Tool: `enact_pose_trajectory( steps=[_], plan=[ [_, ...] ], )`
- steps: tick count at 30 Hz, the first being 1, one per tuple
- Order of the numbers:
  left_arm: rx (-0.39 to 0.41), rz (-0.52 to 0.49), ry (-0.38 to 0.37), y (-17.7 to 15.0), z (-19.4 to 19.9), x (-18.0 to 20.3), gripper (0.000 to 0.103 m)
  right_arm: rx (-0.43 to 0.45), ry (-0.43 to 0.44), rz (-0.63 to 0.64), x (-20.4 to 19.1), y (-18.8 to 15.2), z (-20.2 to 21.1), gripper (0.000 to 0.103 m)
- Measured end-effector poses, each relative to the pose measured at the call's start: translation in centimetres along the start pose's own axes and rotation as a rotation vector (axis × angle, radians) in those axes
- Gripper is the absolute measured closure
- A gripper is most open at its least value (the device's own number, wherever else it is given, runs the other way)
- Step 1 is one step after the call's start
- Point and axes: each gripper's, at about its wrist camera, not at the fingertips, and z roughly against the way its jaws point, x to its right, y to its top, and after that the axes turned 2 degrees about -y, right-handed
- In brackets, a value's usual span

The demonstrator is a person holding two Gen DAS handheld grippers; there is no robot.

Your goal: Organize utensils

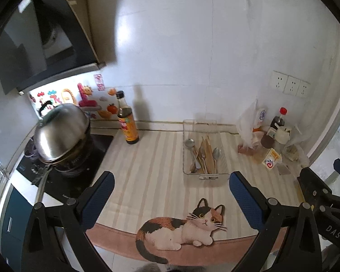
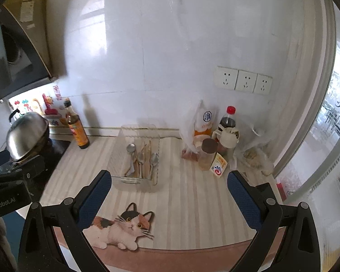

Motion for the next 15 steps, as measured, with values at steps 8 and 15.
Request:
enact_pose_trajectory(
  steps=[8, 15],
  plan=[
    [0.016, 0.01, -0.01, -0.1, 2.0, -1.1, 0.0, 0.026, 0.0, -0.006, -1.0, 0.2, 2.7, 0.0],
    [-0.004, -0.003, -0.018, 0.1, 2.2, -1.3, 0.0, 0.009, -0.017, -0.017, -1.3, 0.6, 3.4, 0.0]
  ],
)
